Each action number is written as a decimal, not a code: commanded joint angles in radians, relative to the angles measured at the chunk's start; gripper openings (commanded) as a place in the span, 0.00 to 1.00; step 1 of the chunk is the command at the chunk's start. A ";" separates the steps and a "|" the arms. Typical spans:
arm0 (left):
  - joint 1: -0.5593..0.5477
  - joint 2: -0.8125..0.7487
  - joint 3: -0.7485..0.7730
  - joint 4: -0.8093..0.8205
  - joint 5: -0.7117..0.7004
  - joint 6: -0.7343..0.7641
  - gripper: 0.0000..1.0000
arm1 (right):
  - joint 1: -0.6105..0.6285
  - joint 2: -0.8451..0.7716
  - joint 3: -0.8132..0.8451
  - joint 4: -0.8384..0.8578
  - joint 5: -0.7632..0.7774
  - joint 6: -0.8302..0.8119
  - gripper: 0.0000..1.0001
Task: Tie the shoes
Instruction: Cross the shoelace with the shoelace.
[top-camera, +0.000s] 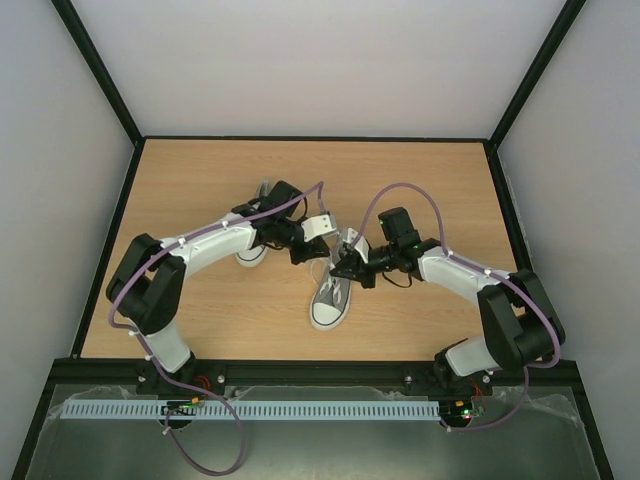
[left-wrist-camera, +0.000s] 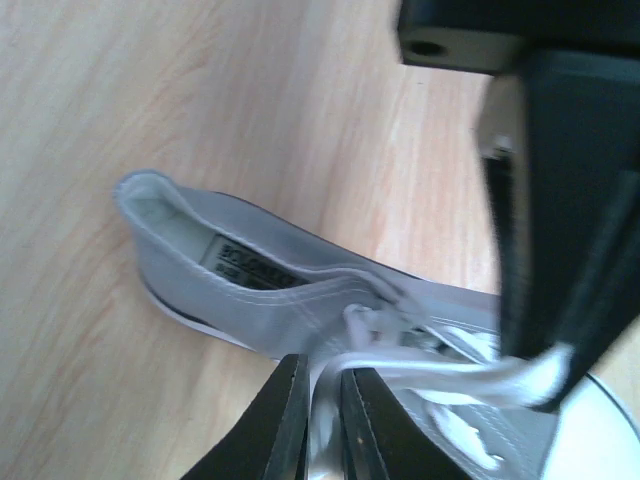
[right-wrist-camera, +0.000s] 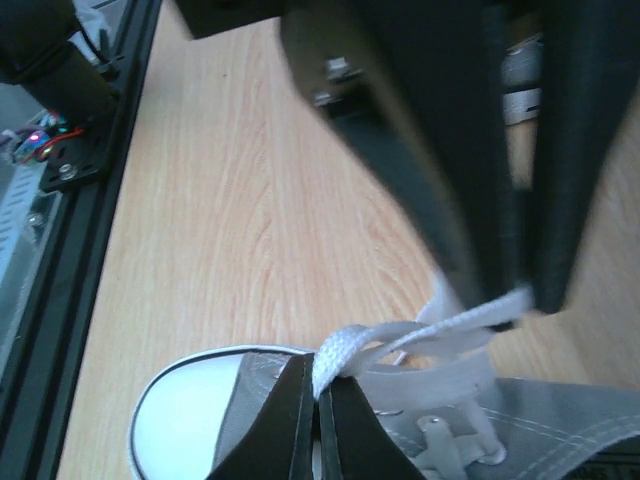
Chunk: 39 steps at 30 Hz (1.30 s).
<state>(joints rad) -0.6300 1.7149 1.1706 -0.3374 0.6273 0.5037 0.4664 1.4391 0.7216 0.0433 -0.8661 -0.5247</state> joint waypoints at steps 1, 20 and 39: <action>-0.003 0.030 -0.003 0.107 -0.109 0.001 0.13 | 0.006 -0.002 0.012 -0.123 -0.127 -0.060 0.03; 0.107 -0.131 -0.077 0.007 0.121 0.165 0.37 | -0.018 0.026 -0.012 0.083 0.029 0.206 0.03; 0.013 -0.127 -0.411 0.728 0.144 -0.172 0.45 | -0.024 -0.004 -0.048 0.189 0.093 0.317 0.03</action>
<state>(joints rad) -0.6098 1.5726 0.8082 0.1238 0.7666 0.4473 0.4469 1.4548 0.6903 0.2001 -0.7742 -0.2367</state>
